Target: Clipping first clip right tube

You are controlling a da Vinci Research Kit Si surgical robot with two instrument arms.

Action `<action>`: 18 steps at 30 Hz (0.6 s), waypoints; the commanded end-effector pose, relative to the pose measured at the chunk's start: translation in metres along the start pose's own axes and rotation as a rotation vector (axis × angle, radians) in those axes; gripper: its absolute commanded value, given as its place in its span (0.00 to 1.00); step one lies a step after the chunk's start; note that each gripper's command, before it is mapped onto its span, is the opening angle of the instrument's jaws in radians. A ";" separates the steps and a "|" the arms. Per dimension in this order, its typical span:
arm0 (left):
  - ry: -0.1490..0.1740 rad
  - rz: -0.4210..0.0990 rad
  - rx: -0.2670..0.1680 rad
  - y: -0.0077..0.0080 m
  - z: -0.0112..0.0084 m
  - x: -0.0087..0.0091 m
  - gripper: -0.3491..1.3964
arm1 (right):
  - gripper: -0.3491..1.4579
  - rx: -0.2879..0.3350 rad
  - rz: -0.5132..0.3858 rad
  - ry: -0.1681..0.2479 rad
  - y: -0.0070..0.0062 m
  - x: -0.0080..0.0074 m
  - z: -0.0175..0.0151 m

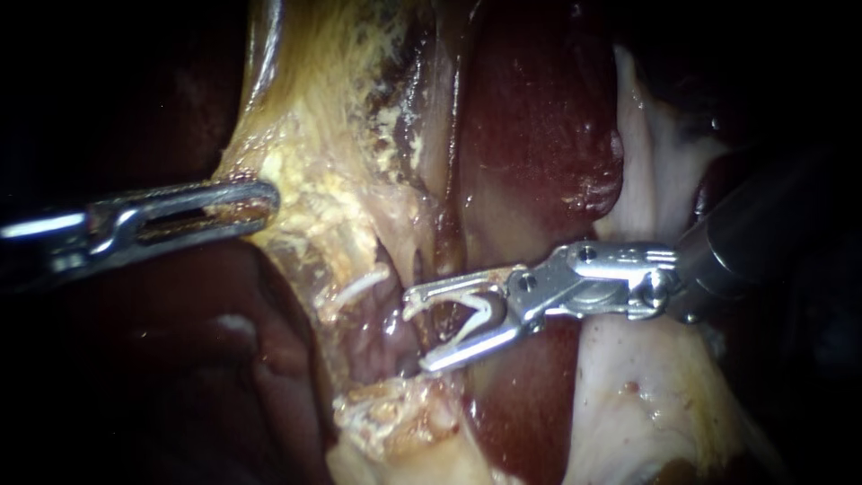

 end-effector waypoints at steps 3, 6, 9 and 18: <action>0.000 0.000 -0.001 -0.0001 -0.0001 0.0000 0.00 | 0.46 0.001 0.005 -0.004 0.0002 -0.0003 -0.0006; 0.000 0.005 -0.001 -0.0002 -0.0003 -0.0001 0.00 | 0.46 0.005 0.005 -0.007 0.0003 -0.0005 -0.0012; -0.005 0.003 0.002 -0.0005 -0.0004 -0.0003 0.00 | 0.46 -0.002 0.006 -0.015 0.0004 -0.0005 -0.0013; -0.007 0.007 0.002 -0.0008 -0.0007 -0.0003 0.00 | 0.47 -0.013 0.005 -0.062 0.0006 -0.0007 -0.0004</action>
